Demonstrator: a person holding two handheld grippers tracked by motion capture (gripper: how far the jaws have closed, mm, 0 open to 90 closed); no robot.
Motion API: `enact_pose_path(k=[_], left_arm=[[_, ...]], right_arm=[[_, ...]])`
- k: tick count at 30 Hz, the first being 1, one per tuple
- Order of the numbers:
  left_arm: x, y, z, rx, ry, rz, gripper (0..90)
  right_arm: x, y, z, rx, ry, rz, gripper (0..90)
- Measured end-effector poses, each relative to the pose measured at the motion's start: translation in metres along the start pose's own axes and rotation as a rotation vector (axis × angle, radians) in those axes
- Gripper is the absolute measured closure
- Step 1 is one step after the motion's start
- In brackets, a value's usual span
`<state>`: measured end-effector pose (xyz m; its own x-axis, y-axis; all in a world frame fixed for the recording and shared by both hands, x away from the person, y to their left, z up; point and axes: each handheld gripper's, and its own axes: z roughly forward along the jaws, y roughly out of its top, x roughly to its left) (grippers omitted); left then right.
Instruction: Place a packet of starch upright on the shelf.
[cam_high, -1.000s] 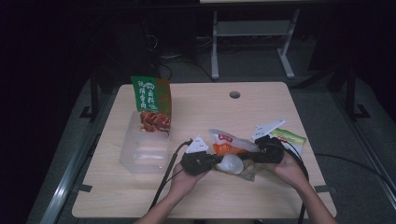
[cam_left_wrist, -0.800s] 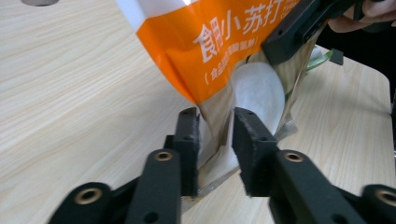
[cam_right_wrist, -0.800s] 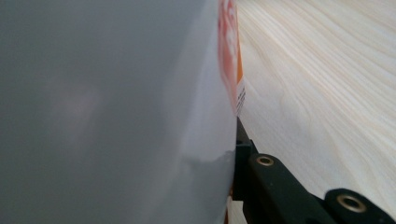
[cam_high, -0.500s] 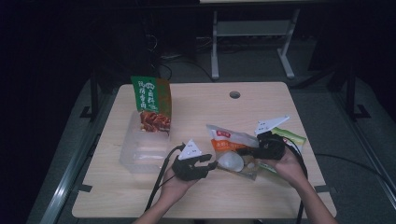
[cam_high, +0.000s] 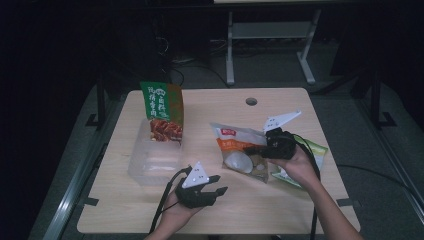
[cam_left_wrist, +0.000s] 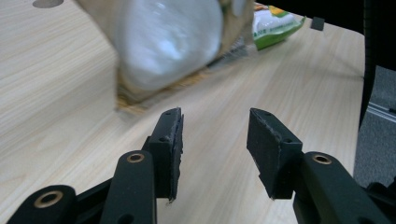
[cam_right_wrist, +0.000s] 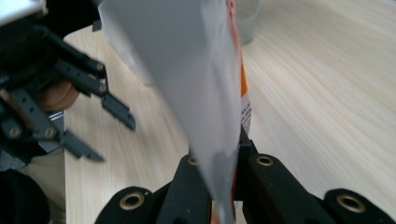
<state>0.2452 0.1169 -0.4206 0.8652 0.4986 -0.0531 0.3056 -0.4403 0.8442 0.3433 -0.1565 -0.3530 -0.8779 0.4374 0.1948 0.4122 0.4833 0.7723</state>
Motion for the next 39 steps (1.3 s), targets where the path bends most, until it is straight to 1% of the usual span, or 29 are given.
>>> enact_pose_path(k=[1,3,5,6,7,8,9,10,11,12,13,15,16,17,18,19,20,21,22,23,24,27,30,31,33,34,37,38,39], left_arm=[[-0.001,-0.001,-0.001,-0.002,-0.001,-0.008,53.7],[-0.002,-0.003,-0.004,0.001,-0.004,0.000,53.1],[-0.003,-0.005,-0.006,-0.003,-0.006,-0.002,52.1],[-0.003,-0.007,-0.007,-0.001,-0.007,-0.002,50.6],[-0.003,-0.008,-0.007,-0.002,-0.007,-0.006,50.6],[-0.003,-0.009,-0.008,0.000,-0.008,-0.005,49.1],[-0.003,-0.011,-0.009,0.003,-0.011,-0.004,49.1],[-0.003,-0.012,-0.010,0.004,-0.009,-0.004,48.5],[-0.002,-0.014,-0.011,0.004,-0.006,-0.007,47.3],[-0.002,-0.016,-0.013,0.004,-0.004,-0.009,45.8],[-0.002,-0.016,-0.013,0.004,-0.004,-0.009,45.5],[-0.002,-0.019,-0.015,0.001,-0.005,-0.011,45.2],[-0.002,-0.021,-0.017,0.003,-0.004,-0.018,44.8],[-0.002,-0.021,-0.017,0.003,-0.004,-0.018,44.5],[-0.002,-0.022,-0.019,0.005,-0.006,-0.018,44.5],[-0.002,-0.023,-0.019,0.000,-0.007,-0.016,44.4],[-0.002,-0.024,-0.021,0.000,-0.006,-0.015,43.8],[-0.002,-0.024,-0.021,0.000,-0.006,-0.015,43.6],[-0.002,-0.024,-0.022,-0.006,-0.007,-0.017,43.5],[-0.002,-0.024,-0.022,-0.006,-0.007,-0.017,43.1],[-0.001,-0.025,-0.023,-0.005,-0.006,-0.014,43.0],[0.000,-0.025,-0.024,-0.008,-0.007,-0.020,43.0],[0.001,-0.025,-0.026,-0.009,-0.006,-0.009,42.8],[0.001,-0.026,-0.027,-0.011,-0.008,-0.011,42.8],[0.001,-0.026,-0.027,-0.015,-0.006,-0.008,42.8],[0.001,-0.026,-0.027,-0.015,-0.009,-0.005,42.8],[0.000,-0.026,-0.026,-0.011,-0.011,0.002,42.9],[0.000,-0.027,-0.026,-0.008,-0.014,0.009,42.8],[0.000,-0.027,-0.026,-0.008,-0.014,0.009,42.7]], right_arm=[[0.001,0.004,0.002,0.002,0.002,-0.006,90.0],[0.003,0.012,0.006,0.003,0.002,-0.022,90.0],[0.004,0.021,0.010,0.000,0.011,-0.029,90.0],[0.005,0.029,0.014,-0.004,0.020,-0.039,90.0],[0.005,0.029,0.014,-0.004,0.020,-0.039,90.0],[0.007,0.037,0.019,-0.007,0.031,-0.047,90.0],[0.007,0.037,0.019,-0.007,0.031,-0.047,90.0],[0.008,0.042,0.022,-0.007,0.034,-0.051,90.0],[0.009,0.046,0.025,-0.008,0.042,-0.057,90.0],[0.011,0.055,0.031,-0.009,0.048,-0.068,90.0],[0.011,0.055,0.031,-0.009,0.048,-0.068,90.0],[0.012,0.064,0.037,-0.011,0.059,-0.079,90.0],[0.014,0.072,0.042,-0.017,0.067,-0.088,90.0],[0.014,0.072,0.042,-0.017,0.067,-0.088,90.0],[0.014,0.077,0.045,-0.017,0.068,-0.104,90.0],[0.015,0.081,0.048,-0.018,0.069,-0.114,90.0],[0.018,0.090,0.054,-0.023,0.081,-0.115,90.0],[0.018,0.090,0.054,-0.023,0.081,-0.115,90.0],[0.019,0.099,0.060,-0.027,0.089,-0.130,90.0],[0.019,0.099,0.060,-0.027,0.089,-0.130,90.0],[0.021,0.107,0.067,-0.031,0.095,-0.141,90.0],[0.023,0.114,0.073,-0.032,0.104,-0.146,90.0],[0.025,0.127,0.087,-0.028,0.121,-0.157,90.0],[0.025,0.127,0.087,-0.028,0.121,-0.157,90.0],[0.026,0.133,0.093,-0.029,0.130,-0.159,90.0],[0.027,0.138,0.099,-0.039,0.138,-0.158,90.0],[0.027,0.143,0.105,-0.045,0.151,-0.153,90.0],[0.028,0.148,0.113,-0.051,0.151,-0.160,90.0],[0.028,0.148,0.113,-0.051,0.151,-0.160,90.0]])
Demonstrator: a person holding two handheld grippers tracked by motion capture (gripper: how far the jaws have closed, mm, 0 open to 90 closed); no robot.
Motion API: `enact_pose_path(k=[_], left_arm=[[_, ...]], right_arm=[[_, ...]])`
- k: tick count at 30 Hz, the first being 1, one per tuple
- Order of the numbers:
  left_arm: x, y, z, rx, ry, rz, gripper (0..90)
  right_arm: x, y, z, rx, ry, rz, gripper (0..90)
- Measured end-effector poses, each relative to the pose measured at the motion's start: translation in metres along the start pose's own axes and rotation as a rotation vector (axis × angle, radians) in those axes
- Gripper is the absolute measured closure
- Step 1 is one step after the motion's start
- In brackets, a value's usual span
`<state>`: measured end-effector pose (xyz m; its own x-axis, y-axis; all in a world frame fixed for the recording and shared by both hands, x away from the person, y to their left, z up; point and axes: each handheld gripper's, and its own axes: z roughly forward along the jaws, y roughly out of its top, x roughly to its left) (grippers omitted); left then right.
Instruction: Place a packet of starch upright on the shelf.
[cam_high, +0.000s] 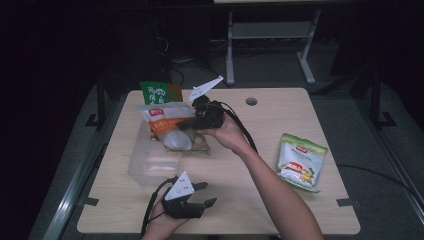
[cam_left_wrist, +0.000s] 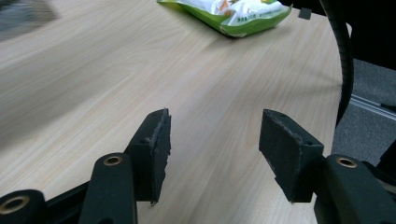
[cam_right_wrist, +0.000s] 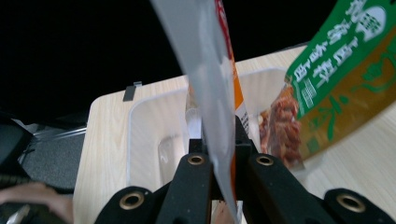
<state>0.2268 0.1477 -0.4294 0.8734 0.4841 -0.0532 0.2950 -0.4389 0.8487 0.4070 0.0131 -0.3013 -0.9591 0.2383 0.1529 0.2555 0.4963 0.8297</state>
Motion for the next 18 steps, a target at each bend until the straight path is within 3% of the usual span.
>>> enact_pose_path(k=[7,18], left_arm=[[0.000,0.000,-0.001,-0.012,-0.011,-0.015,42.2],[-0.001,-0.001,-0.004,-0.015,-0.019,-0.007,41.7]], right_arm=[[-0.003,0.011,0.033,-0.003,0.019,0.018,90.0],[-0.005,0.019,0.074,-0.002,0.033,0.046,90.0]])
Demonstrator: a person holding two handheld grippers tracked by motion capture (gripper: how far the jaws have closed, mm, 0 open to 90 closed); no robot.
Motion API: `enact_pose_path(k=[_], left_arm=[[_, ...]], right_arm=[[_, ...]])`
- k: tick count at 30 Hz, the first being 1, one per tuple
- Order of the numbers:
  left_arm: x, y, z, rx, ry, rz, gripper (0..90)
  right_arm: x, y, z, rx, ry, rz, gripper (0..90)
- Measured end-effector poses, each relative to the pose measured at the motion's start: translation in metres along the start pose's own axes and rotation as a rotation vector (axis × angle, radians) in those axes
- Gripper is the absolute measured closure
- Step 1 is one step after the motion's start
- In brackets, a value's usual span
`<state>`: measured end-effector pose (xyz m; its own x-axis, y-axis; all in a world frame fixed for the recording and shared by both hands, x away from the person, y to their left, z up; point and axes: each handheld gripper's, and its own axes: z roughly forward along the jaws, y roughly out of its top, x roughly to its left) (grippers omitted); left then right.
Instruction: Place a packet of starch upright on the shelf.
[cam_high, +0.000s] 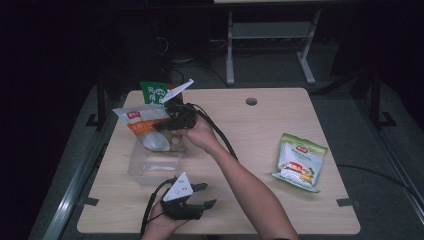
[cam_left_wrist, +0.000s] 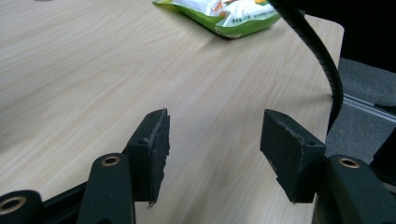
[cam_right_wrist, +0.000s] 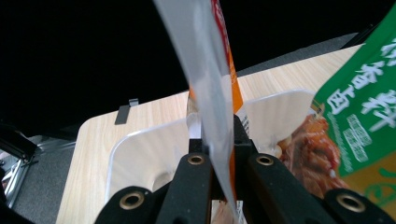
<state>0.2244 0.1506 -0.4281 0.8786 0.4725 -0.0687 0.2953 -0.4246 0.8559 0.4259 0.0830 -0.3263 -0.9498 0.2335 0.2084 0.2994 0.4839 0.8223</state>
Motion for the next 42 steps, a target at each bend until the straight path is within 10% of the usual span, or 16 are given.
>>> enact_pose_path(k=[19,42], left_arm=[[-0.002,-0.001,-0.003,0.008,-0.012,0.009,41.6],[0.000,-0.001,-0.002,0.013,0.000,0.009,40.7]], right_arm=[[-0.011,-0.027,0.040,-0.047,-0.004,0.113,90.0],[-0.009,-0.040,0.042,0.019,-0.036,0.034,89.8]])
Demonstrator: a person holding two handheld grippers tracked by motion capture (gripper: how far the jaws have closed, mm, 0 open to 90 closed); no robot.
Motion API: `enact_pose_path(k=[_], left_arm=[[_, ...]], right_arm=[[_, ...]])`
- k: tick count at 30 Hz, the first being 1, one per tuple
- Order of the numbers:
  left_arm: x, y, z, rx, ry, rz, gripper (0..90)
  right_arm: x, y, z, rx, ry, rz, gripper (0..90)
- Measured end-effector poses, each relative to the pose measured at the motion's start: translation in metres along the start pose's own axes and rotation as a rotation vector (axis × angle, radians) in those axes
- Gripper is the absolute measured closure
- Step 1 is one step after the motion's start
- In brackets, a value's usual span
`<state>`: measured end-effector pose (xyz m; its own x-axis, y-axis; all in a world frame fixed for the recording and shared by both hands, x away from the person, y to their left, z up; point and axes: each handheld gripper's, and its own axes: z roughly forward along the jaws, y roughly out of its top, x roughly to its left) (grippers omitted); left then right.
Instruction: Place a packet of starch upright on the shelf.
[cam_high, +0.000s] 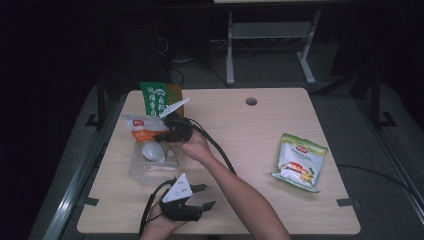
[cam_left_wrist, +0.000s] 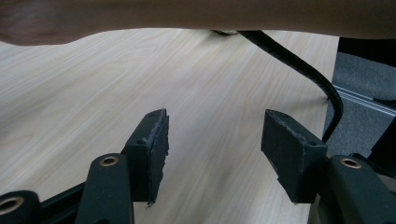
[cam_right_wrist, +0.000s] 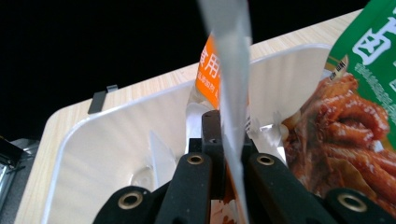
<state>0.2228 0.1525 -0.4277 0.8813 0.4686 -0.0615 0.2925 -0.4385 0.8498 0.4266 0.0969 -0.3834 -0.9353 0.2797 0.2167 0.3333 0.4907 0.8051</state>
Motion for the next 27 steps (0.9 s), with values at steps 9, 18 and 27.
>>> enact_pose_path(k=[9,18,27], left_arm=[[0.001,0.000,0.000,-0.002,0.001,-0.003,40.4],[0.001,0.000,0.001,-0.003,0.003,0.001,39.4],[0.003,0.002,0.002,0.002,0.011,-0.002,38.1]], right_arm=[[-0.004,-0.003,0.001,0.015,-0.015,0.007,89.3],[-0.006,-0.003,-0.011,0.037,-0.017,0.029,69.8],[-0.006,-0.011,-0.037,0.059,-0.029,0.030,63.6]])
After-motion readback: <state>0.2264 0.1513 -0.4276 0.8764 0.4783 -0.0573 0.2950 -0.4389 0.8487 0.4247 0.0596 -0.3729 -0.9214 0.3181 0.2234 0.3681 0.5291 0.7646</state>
